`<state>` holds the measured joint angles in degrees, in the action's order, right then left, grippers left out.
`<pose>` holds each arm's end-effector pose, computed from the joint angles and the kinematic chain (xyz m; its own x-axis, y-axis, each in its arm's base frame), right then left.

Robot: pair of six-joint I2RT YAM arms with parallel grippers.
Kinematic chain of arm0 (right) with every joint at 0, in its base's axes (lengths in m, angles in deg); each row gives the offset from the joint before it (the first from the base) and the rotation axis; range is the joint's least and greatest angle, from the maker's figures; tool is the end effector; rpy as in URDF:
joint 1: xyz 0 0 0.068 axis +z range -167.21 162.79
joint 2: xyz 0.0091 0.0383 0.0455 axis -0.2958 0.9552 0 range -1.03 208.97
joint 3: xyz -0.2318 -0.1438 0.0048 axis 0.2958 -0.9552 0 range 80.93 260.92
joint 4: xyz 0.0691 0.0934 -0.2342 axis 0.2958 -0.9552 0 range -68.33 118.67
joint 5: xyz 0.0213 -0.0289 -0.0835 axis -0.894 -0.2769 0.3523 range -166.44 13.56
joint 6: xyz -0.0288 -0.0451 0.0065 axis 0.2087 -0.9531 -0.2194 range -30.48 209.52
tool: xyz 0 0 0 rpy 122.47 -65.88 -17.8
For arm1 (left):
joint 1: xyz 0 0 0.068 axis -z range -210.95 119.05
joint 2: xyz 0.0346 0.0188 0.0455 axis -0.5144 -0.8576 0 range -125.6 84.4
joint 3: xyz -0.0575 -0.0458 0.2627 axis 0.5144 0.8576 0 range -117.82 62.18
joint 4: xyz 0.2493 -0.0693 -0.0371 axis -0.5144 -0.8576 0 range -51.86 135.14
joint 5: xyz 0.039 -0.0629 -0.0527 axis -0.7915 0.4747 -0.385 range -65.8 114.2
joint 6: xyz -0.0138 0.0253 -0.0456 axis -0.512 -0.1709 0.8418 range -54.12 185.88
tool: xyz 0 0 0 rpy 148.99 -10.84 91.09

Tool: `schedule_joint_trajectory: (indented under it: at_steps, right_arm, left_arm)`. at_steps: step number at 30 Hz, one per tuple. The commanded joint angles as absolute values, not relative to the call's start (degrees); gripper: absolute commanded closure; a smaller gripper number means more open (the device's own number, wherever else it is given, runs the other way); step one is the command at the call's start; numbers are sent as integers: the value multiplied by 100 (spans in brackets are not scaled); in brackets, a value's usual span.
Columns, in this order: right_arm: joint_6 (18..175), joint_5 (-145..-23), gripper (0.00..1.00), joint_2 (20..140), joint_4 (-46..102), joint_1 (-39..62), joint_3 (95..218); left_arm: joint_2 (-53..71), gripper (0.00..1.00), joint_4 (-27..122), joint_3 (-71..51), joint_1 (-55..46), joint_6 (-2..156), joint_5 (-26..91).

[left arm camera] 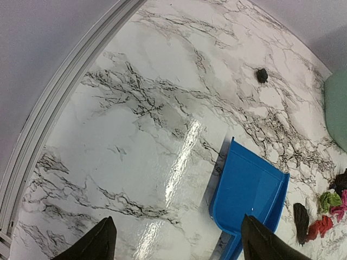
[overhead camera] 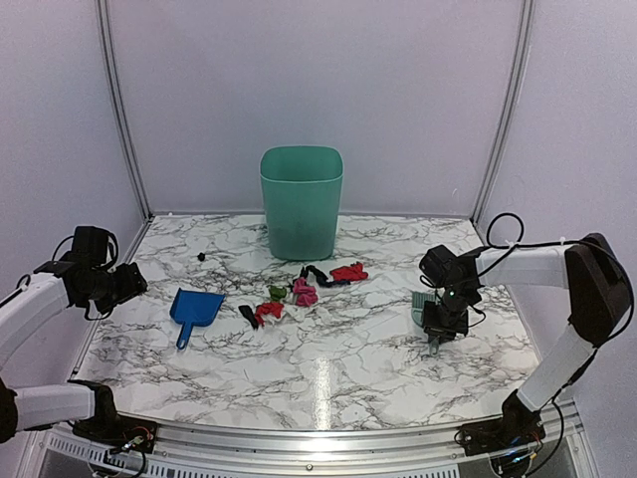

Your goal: Sweep away the paper scraps from the table

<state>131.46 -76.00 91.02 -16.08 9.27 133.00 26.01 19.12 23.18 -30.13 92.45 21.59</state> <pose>0.2380 0.1182 0.1568 -0.9606 0.2681 -0.0735 0.2644 0.9628 0.0557 0.2095 -0.0014 0.2355 -0.6290 -0.4377 -0.6424 -0.3341 0.8984 -0.2850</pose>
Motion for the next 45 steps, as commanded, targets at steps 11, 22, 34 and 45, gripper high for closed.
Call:
schedule_joint_trajectory:
  at_steps: [11,22,34,45]
  right_arm:
    - [12671,-7866,100,8443,-1335,986,13414]
    - [12204,-7840,100,7588,-1303,1031,13807]
    - [11865,-7094,100,7429,-1082,2099,14941]
    - [11486,-6223,100,8252,-1357,3492,16398]
  left_arm:
    - [2845,18,1755,2212,-2991,9154,3350]
    - [2623,19,1686,1652,-2382,9051,5014]
    - [1686,21,1839,307,-958,9426,6120]
    - [798,24,2380,-1009,239,10061,6528]
